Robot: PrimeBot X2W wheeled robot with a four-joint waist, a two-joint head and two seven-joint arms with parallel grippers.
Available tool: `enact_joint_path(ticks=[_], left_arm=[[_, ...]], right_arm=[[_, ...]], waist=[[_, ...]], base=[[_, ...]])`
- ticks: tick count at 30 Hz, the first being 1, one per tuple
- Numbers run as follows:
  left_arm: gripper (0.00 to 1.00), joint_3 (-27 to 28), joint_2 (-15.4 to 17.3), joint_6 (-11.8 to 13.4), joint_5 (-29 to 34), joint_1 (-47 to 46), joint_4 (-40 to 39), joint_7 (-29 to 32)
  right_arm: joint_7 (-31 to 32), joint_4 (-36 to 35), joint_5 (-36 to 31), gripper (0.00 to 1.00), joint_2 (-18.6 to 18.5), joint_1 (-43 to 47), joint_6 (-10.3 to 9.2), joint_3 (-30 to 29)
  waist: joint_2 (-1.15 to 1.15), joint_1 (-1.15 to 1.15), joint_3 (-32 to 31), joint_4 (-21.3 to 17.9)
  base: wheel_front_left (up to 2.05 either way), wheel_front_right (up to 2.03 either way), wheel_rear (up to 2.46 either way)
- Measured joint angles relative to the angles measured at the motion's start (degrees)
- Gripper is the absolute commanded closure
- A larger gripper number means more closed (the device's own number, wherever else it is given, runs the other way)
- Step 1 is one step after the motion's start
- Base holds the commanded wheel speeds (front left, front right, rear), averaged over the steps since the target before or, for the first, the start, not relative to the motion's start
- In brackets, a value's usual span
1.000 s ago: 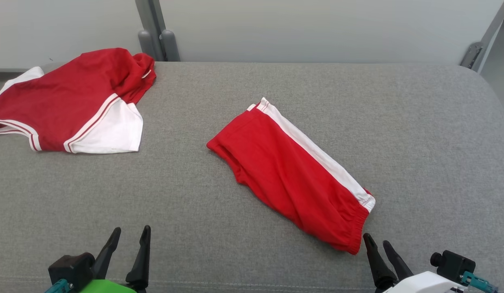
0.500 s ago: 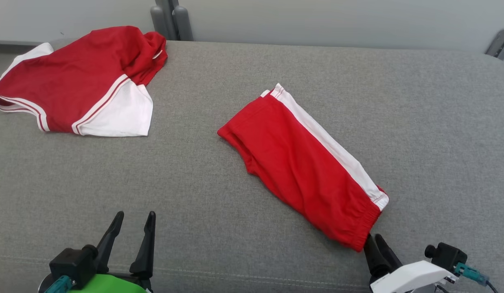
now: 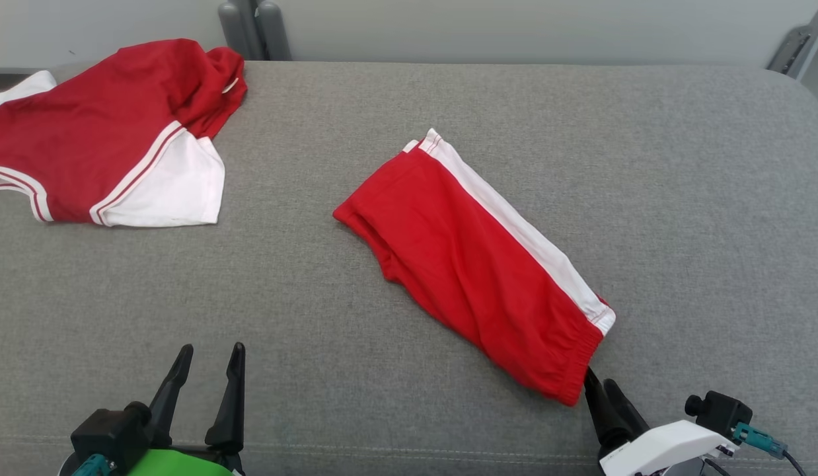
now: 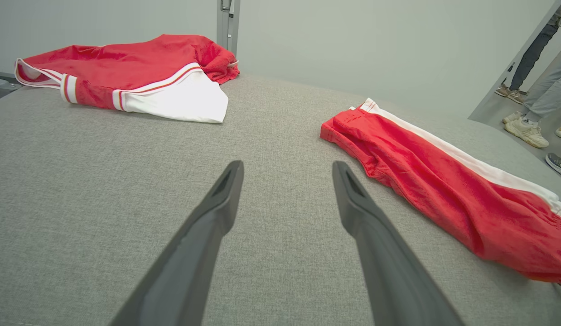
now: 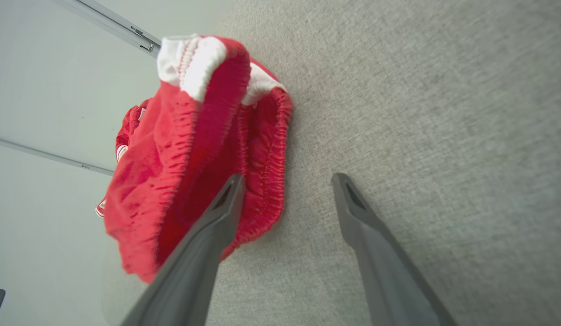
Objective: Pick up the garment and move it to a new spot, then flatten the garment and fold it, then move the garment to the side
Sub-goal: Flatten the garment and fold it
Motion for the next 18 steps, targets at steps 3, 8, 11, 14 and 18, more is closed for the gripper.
enact_joint_path(ticks=[3, 8, 11, 14, 18], left_arm=[[0.00, 0.0, 0.0, 0.0, 0.2, 0.1, -0.3, 0.0], [0.00, -0.7, 0.0, 0.0, 0.6, 0.3, -0.4, 0.0], [0.00, -1.0, 0.0, 0.0, 0.7, 0.3, -0.4, 0.0], [0.00, -1.3, 0.0, 0.0, 0.8, 0.3, -0.3, 0.0], [0.00, -1.2, 0.0, 0.0, 0.8, 0.3, -0.1, 0.0]], right_arm=[[0.0, 0.5, -0.4, 0.00, 0.4, -0.9, 0.20, 0.5], [0.0, 0.7, -0.7, 0.00, 1.3, -2.1, 0.52, 0.7], [0.0, 0.7, -0.7, 0.00, 1.6, -2.4, 0.63, 0.8], [0.0, 0.6, -0.4, 0.00, 1.6, -2.5, 1.01, 0.6], [0.0, 0.2, -0.3, 0.00, 1.9, -3.0, 1.01, 1.1]], waist=[[0.00, 0.00, 0.2, -1.0], [0.00, 0.00, 0.7, -2.6], [0.00, 0.00, 1.0, -3.3], [0.00, 0.00, 1.1, -3.6], [0.00, 0.00, 1.2, -3.8]], base=[[0.00, 0.00, 0.00], [0.00, 0.00, 0.00], [0.00, 0.00, 0.00], [0.00, 0.00, 0.00], [0.00, 0.00, 0.00]])
